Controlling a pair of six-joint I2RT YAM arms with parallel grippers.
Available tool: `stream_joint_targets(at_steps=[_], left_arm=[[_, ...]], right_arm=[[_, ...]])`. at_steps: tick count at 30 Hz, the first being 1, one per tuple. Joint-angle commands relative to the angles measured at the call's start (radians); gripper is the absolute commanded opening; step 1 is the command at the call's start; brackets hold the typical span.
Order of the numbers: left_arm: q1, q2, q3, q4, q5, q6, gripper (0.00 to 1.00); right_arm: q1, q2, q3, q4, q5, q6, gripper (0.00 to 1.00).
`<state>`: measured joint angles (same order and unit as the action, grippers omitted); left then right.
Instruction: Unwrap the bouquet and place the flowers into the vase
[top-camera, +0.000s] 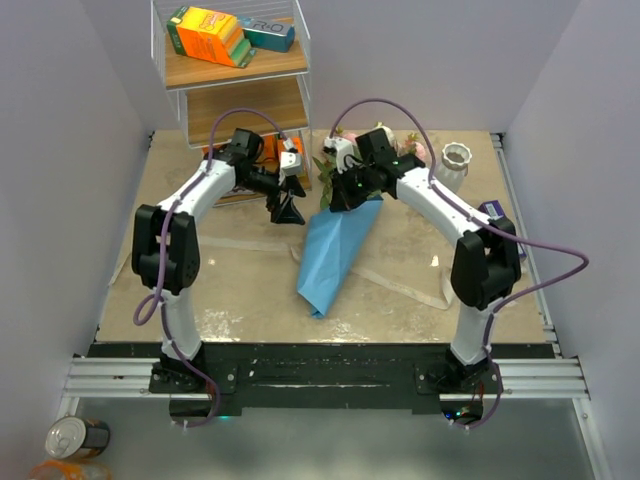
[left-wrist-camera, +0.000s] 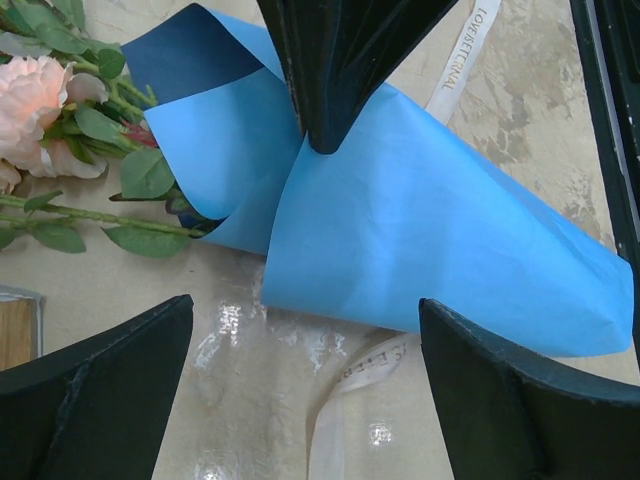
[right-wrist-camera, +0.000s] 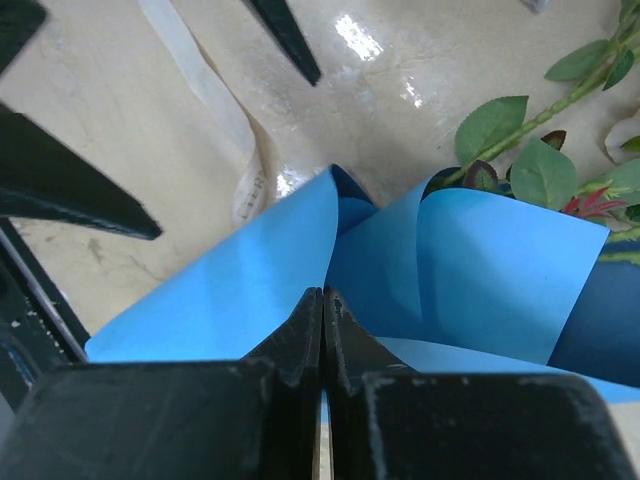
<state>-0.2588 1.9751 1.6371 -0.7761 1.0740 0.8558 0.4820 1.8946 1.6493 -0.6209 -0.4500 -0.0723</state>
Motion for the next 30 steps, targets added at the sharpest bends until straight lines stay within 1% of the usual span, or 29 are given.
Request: stream_joint_targets(at_steps=[1, 3, 5, 11, 13, 14, 18, 19, 21, 22, 23, 25, 26, 28, 30], left_arm=[[-0.014, -0.053, -0.003, 0.041, 0.014, -0.012, 0.99], [-0.014, -0.059, -0.003, 0.041, 0.012, -0.017, 0.99], [-0.014, -0.067, -0.006, 0.043, 0.007, -0.021, 0.99], [-0.014, -0.091, -0.017, 0.038, -0.019, -0.031, 0.99], [-0.014, -0.101, -0.022, 0.035, -0.037, -0.034, 0.99], [-0.013, -0.105, -0.026, 0.035, -0.043, -0.034, 0.99], [-0.011, -0.128, -0.052, 0.04, -0.074, -0.04, 0.99], [-0.011, -0.137, -0.056, 0.044, -0.085, -0.044, 0.99], [-0.011, -0.148, -0.062, 0.049, -0.092, -0.057, 0.99], [-0.011, -0.15, -0.065, 0.049, -0.097, -0.06, 0.99], [-0.011, -0.153, -0.068, 0.046, -0.098, -0.061, 0.99], [-0.011, -0.16, -0.08, 0.044, -0.098, -0.064, 0.99], [-0.013, -0.162, -0.086, 0.043, -0.097, -0.066, 0.99], [-0.014, -0.162, -0.102, 0.041, -0.095, -0.067, 0.99], [-0.016, -0.163, -0.124, 0.047, -0.095, -0.075, 0.99]], right_arm=[[-0.006, -0.142, 0.014, 0.006, -0.056, -0.018, 0.0], [-0.005, -0.192, -0.018, 0.023, -0.07, -0.023, 0.0], [-0.006, -0.281, -0.061, 0.074, -0.079, -0.023, 0.0], [-0.006, -0.487, -0.303, 0.165, -0.075, -0.041, 0.0], [-0.005, -0.535, -0.367, 0.193, -0.052, -0.041, 0.0], [-0.005, -0.59, -0.431, 0.225, -0.014, -0.028, 0.0], [-0.006, -0.721, -0.558, 0.294, 0.109, 0.022, 0.0], [-0.006, -0.736, -0.574, 0.297, 0.14, 0.032, 0.11], [-0.005, -0.781, -0.608, 0.297, 0.189, 0.061, 0.2], [-0.005, -0.793, -0.617, 0.302, 0.204, 0.065, 0.3], [-0.006, -0.808, -0.628, 0.302, 0.227, 0.104, 0.35], [-0.006, -0.847, -0.626, 0.306, 0.269, 0.117, 0.41], [-0.005, -0.858, -0.614, 0.314, 0.286, 0.127, 0.49], [-0.006, -0.88, -0.588, 0.311, 0.309, 0.135, 0.52], [-0.005, -0.881, -0.545, 0.32, 0.303, 0.146, 0.61]])
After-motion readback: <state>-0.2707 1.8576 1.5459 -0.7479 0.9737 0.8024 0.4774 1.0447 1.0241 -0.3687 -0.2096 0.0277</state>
